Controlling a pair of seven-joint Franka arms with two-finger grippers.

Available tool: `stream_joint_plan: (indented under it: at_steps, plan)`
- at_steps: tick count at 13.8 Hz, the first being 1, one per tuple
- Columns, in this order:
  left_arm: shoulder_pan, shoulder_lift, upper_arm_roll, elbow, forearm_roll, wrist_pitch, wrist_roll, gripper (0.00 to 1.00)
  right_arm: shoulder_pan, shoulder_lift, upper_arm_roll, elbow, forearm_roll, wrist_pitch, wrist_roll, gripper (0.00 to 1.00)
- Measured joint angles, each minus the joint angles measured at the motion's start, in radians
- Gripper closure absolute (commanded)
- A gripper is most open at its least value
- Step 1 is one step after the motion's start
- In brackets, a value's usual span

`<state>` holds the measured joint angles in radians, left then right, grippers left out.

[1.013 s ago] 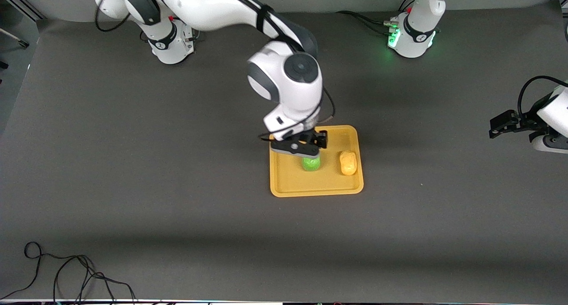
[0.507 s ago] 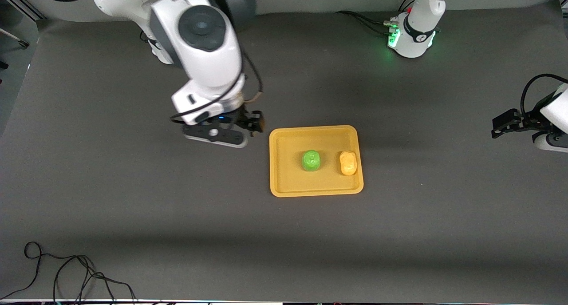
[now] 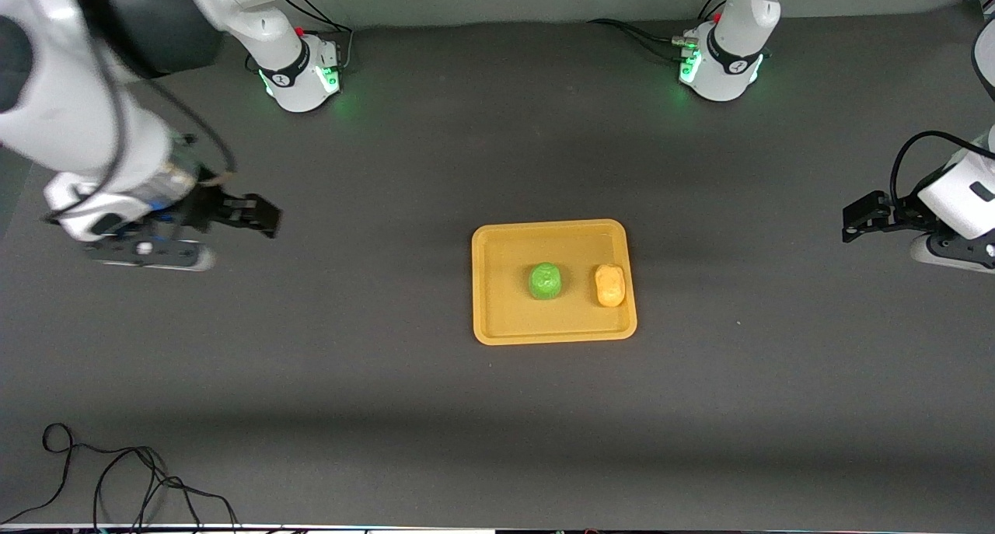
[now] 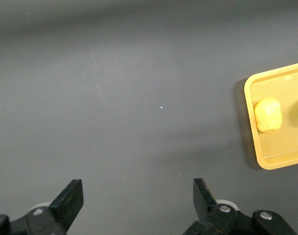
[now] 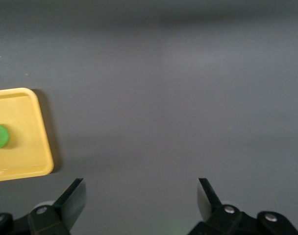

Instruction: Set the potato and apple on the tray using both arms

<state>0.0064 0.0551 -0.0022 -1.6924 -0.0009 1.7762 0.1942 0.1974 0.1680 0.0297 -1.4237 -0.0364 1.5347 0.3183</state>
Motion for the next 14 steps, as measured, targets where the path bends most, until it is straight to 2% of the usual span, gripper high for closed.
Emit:
stream_joint_plan:
  at_steps: [3, 6, 14]
  plan:
    - [0.004, 0.002, 0.006, -0.003, 0.030, -0.003, 0.001, 0.00, -0.137, -0.086, 0.007, -0.139, 0.001, 0.064, -0.142, 0.00]
    - [0.015, 0.004, 0.011, -0.003, 0.031, -0.003, 0.001, 0.00, -0.223, -0.114, 0.006, -0.184, 0.002, 0.075, -0.220, 0.00]
    - [0.018, 0.004, 0.010, -0.001, 0.031, -0.002, -0.067, 0.00, -0.238, -0.120, -0.036, -0.187, 0.025, 0.069, -0.242, 0.00]
